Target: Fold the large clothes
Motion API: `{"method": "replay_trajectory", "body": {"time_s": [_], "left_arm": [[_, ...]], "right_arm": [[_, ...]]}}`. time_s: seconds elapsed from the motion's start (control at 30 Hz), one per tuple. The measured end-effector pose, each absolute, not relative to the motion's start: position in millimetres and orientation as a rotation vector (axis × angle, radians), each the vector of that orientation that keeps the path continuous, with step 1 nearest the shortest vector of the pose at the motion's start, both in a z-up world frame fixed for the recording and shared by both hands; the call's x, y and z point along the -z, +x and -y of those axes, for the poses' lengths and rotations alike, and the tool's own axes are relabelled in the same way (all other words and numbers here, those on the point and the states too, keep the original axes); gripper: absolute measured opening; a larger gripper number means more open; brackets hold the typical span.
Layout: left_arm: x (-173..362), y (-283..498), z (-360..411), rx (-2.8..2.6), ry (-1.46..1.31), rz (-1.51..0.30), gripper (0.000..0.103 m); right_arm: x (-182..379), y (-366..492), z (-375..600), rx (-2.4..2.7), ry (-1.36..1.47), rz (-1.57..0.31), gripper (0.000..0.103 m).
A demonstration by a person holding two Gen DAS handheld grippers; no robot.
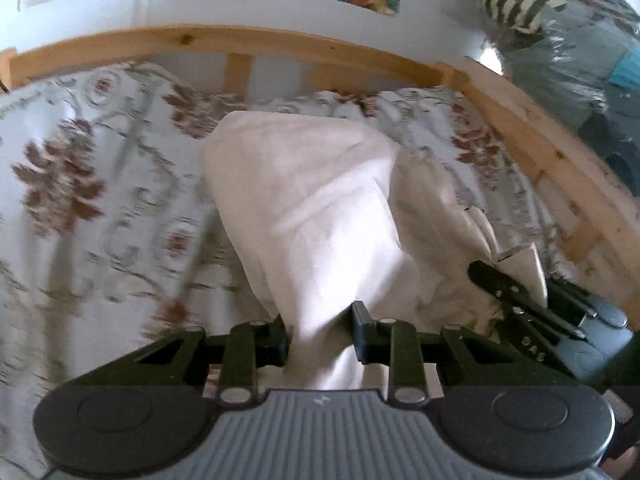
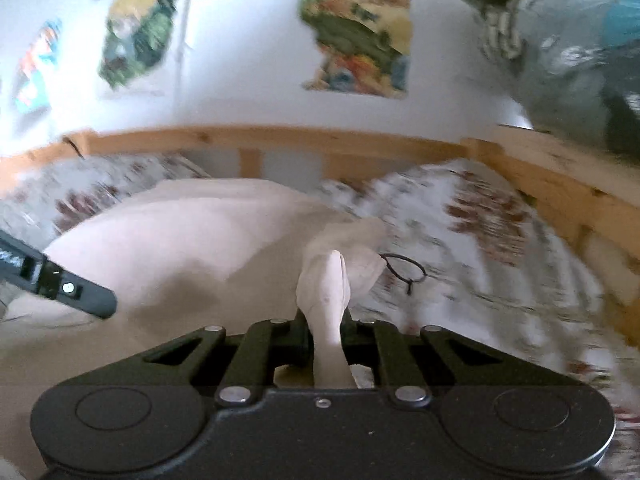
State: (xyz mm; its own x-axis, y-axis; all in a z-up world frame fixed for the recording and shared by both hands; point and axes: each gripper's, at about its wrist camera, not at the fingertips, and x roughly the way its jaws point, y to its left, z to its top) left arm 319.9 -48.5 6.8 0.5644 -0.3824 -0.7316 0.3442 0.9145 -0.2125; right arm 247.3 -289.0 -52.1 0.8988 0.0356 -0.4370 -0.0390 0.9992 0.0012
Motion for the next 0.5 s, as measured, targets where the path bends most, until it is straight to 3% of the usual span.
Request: {"method": "replay_trajectory", "body": {"time_s": [0.1, 0.2, 0.27, 0.37, 0.5], "left_arm": [[5, 324, 27, 0.385, 0.006, -0.882, 0.036], [43, 332, 12, 0.254, -0.056, -0.961, 0.048], [64, 331, 2, 0.197, -0.123, -0.981, 0.063], [62, 328, -2, 0.205, -0.133, -0.974, 0.066], [60, 331, -1, 0.195, -0.161, -0.985, 0.073]], "right_arm": [[53, 259, 261, -0.096, -0.012, -0.448, 0.012], [71, 270, 242, -0.121, -0.052, -0.508, 0.014], [95, 277, 237, -0.125, -0.133, -0.573, 0.017], [117, 281, 249, -0.126, -0.123, -0.64, 0.031], [112, 280, 262, -0.084, -0.066, -0.597, 0.052]]}}
